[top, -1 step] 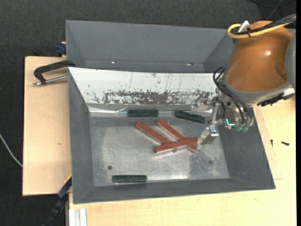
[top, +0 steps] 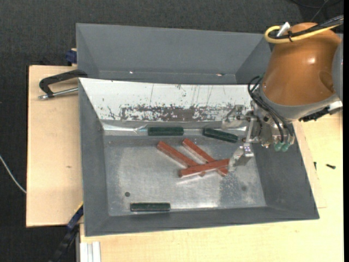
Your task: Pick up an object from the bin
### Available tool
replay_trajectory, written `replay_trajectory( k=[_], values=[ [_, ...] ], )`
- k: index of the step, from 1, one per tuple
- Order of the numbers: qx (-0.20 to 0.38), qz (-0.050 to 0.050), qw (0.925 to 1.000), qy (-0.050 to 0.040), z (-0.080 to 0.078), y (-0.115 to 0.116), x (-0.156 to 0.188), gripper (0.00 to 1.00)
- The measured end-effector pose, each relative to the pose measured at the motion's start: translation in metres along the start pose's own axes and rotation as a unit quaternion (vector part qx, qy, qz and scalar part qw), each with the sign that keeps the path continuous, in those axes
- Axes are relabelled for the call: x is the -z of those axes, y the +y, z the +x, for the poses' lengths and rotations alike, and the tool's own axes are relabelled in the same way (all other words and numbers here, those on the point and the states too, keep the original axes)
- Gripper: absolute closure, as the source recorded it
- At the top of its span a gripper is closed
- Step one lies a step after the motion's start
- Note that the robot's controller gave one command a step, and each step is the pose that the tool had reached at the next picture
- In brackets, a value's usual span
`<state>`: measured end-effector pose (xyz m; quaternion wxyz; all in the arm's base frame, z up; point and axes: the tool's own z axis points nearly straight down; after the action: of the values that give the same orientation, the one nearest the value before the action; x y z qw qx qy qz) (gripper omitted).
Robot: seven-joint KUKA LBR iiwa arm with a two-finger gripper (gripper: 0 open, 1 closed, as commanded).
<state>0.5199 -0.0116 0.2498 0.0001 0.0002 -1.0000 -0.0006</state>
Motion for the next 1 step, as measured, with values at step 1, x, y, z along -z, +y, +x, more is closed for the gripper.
replay_trajectory(
  k=[1],
  values=[
    [0.019, 0.0, 0.9998, -0.0037, -0.0052, 0.0036, -0.0551, 0.0]
  ],
)
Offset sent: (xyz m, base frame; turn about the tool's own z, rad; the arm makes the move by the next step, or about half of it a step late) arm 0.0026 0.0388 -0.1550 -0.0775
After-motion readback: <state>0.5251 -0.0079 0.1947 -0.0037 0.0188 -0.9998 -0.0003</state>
